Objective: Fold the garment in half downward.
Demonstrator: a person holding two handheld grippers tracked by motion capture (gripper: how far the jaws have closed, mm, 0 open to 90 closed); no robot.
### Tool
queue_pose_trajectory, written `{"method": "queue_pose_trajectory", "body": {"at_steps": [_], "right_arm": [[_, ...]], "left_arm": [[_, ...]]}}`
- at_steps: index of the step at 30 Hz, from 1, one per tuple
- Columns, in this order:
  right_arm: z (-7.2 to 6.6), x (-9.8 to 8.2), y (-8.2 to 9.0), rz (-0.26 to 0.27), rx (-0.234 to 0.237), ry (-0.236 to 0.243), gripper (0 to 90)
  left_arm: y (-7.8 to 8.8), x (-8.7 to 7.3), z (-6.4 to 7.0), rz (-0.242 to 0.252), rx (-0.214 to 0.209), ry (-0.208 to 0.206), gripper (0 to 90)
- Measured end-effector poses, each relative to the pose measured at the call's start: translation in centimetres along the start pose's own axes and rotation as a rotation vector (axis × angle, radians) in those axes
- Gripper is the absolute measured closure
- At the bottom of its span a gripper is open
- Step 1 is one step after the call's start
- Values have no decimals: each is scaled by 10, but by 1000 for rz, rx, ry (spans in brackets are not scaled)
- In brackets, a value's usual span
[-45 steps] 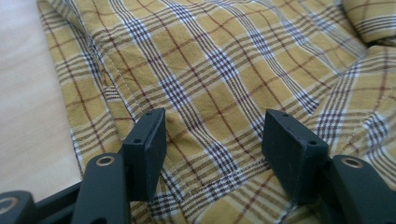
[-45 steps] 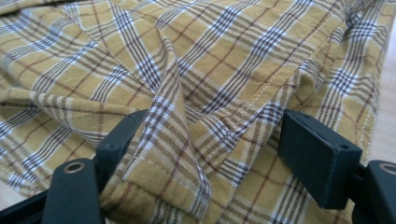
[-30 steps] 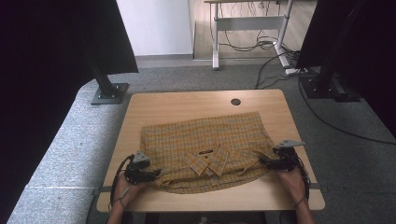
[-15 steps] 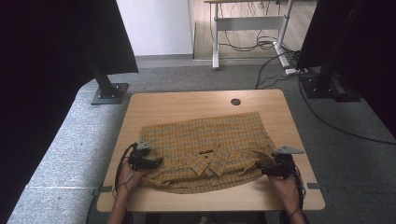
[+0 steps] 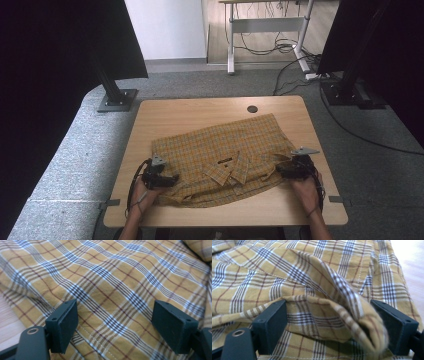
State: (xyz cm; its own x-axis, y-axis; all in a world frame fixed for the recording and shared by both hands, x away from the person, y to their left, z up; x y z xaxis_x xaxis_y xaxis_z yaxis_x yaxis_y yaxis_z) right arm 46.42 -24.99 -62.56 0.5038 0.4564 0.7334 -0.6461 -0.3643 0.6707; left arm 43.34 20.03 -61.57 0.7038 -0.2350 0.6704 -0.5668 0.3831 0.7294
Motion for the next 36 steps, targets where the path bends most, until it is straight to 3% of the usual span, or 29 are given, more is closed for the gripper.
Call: {"method": "queue_pose_trajectory", "body": {"at_steps": [6, 9, 14, 19, 25, 36], "right_arm": [[17, 8, -11, 8, 0, -3, 159], [19, 9, -13, 22, -1, 4, 157], [17, 8, -8, 33, 14, 5, 156], [16, 9, 0, 38, 11, 2, 144], [13, 7, 13, 42, 8, 7, 134], [9, 7, 39, 73, 2, -1, 125]], "left_arm": [[-7, 7, 0, 28, -3, 6, 221], [-10, 10, -3, 61, -14, -2, 215], [-7, 14, -8, 100, -39, 22, 217], [5, 19, -13, 150, -22, 11, 206], [27, 25, -24, 212, -23, 59, 198], [54, 19, -44, 238, 26, 83, 194]]}}
Point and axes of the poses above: each handheld gripper's, and its own axes: y roughly backward along the jaws, x roughly out of its top, z roughly to its right, the point moved 10 cm from there along -y, roughly forward along the jaws, and after that the axes turned 12 degrees about y, right-handed, at the moved point
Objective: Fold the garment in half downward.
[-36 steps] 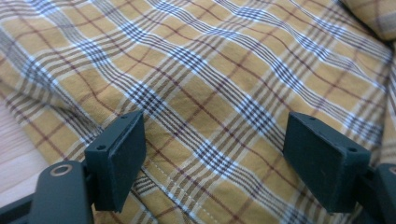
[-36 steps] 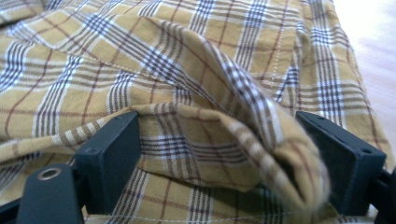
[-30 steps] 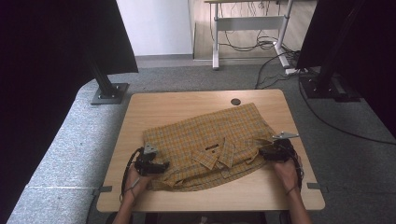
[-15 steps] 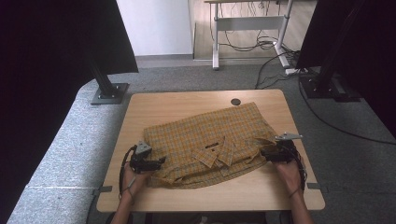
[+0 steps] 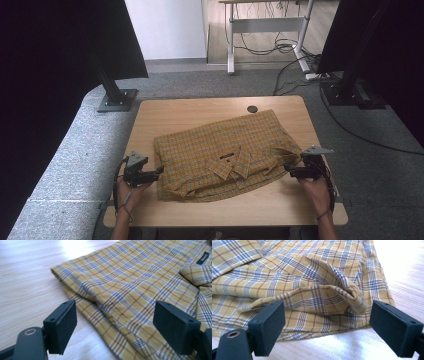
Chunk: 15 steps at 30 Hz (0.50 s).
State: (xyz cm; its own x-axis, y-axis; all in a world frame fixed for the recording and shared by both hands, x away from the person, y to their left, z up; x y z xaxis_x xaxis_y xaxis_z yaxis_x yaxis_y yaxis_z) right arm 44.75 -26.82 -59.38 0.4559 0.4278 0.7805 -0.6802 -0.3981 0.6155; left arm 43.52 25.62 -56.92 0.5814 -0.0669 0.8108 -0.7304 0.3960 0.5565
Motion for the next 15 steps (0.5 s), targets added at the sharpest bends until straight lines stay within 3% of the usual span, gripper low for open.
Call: {"method": "queue_pose_trajectory", "body": {"at_steps": [7, 15], "right_arm": [[-2, -3, 14, 9, -6, -4, 116], [-8, -19, 25, 0, -5, -6, 106]], "left_arm": [[16, -5, -16, 10, 28, 24, 189], [17, -19, -38, -16, 68, 54, 183]]}}
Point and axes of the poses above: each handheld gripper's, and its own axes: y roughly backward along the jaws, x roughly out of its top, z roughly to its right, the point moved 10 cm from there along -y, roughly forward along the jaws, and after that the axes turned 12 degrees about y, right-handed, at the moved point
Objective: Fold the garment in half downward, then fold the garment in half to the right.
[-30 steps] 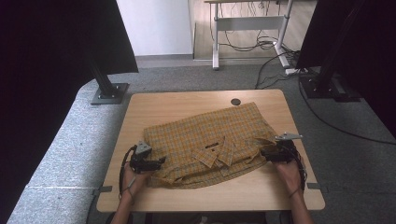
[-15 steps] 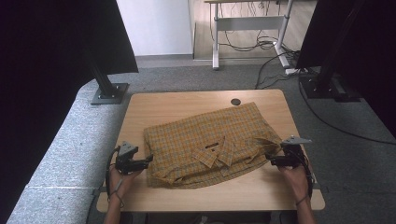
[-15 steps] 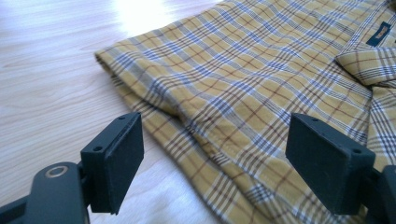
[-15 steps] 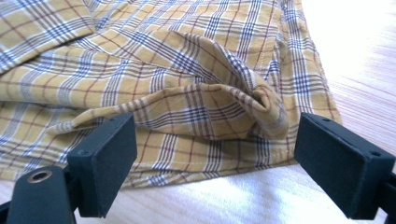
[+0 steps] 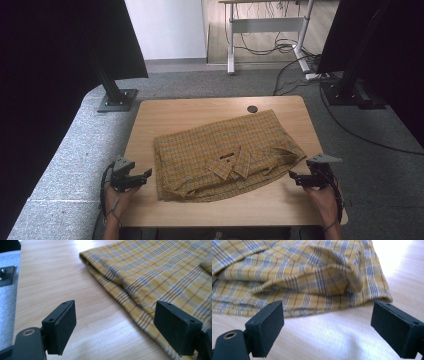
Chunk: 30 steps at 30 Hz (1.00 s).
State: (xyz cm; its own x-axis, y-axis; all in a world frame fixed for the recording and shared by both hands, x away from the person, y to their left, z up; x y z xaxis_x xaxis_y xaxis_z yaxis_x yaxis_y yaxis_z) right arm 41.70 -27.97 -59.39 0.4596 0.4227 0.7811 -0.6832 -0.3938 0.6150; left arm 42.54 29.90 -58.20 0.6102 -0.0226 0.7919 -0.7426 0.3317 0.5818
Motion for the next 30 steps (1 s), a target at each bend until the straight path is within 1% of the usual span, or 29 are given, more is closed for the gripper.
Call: {"method": "queue_pose_trajectory", "body": {"at_steps": [7, 11, 12, 16, 18, 20, 22, 24, 25, 28, 30], "right_arm": [[-2, -27, 0, -35, 0, -19, 104], [-2, -39, -4, -67, -1, -21, 101], [-2, -40, -5, -68, -4, -14, 96], [-3, -41, -5, -72, -12, -2, 94], [-3, -41, -5, -78, -18, 6, 90], [-4, -41, -6, -87, -22, 19, 73], [-5, -41, -7, -88, -23, 19, 69], [-5, -41, -7, -88, -23, 19, 69], [-5, -41, -7, -88, -23, 19, 69], [-5, -41, -7, -88, -23, 19, 69], [-5, -41, -7, -88, -23, 18, 69]], "left_arm": [[-14, -18, -13, -59, 35, 12, 179], [-21, -26, -15, -89, 55, 1, 178], [-22, -27, -16, -97, 64, -6, 178], [-22, -27, -17, -97, 75, -6, 172], [-22, -28, -17, -101, 71, 0, 167], [-23, -28, -17, -110, 67, -5, 132], [-24, -29, -15, -119, 62, -10, 112], [-25, -31, -12, -137, 53, -23, 50], [-25, -31, -11, -141, 46, -28, 33], [-26, -31, -11, -144, 47, -27, 17], [-26, -31, -12, -139, 54, -19, 20]]}}
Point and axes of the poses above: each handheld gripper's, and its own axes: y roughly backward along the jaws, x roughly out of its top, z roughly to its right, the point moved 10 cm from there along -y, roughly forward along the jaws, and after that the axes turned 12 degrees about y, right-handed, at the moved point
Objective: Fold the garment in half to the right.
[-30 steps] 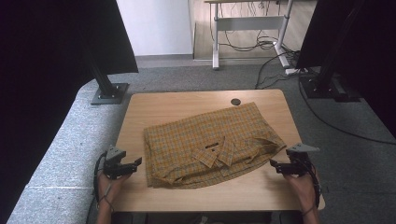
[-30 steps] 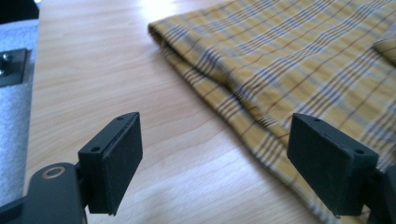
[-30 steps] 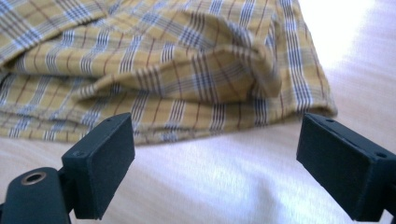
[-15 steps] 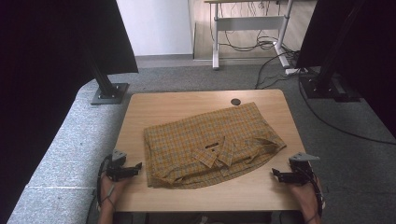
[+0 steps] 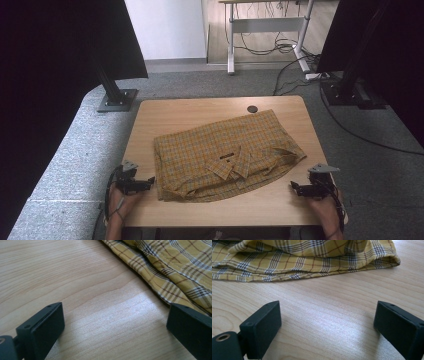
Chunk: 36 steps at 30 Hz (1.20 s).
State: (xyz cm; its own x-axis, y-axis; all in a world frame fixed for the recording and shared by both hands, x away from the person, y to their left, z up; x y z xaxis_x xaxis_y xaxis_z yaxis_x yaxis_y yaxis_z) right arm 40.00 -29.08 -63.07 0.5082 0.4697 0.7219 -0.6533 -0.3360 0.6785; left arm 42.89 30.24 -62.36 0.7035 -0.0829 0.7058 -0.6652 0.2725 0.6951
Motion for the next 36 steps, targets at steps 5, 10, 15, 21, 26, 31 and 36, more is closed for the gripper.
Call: {"method": "queue_pose_trajectory", "body": {"at_steps": [5, 10, 15, 21, 26, 31, 36], "right_arm": [[0, 0, 0, 0, 1, -1, 70], [1, 0, -1, 0, 1, -1, 70], [1, 1, -1, 0, -1, -2, 70], [2, 1, -1, -1, -3, -3, 70], [2, 1, -1, -2, -4, -4, 70], [2, 1, -1, -1, -4, -4, 70], [2, 1, -1, -2, -5, -4, 70]], "left_arm": [[1, 1, 0, 10, -3, 1, 52], [1, 2, 1, 3, -9, -1, 79], [3, 13, 2, 22, -24, 12, 85], [3, 35, 0, 44, -29, 18, 100], [-1, 51, -2, 60, -33, 27, 108], [-11, 62, -2, 62, -41, 32, 109], [-20, 70, -2, 69, -55, 34, 109]]}}
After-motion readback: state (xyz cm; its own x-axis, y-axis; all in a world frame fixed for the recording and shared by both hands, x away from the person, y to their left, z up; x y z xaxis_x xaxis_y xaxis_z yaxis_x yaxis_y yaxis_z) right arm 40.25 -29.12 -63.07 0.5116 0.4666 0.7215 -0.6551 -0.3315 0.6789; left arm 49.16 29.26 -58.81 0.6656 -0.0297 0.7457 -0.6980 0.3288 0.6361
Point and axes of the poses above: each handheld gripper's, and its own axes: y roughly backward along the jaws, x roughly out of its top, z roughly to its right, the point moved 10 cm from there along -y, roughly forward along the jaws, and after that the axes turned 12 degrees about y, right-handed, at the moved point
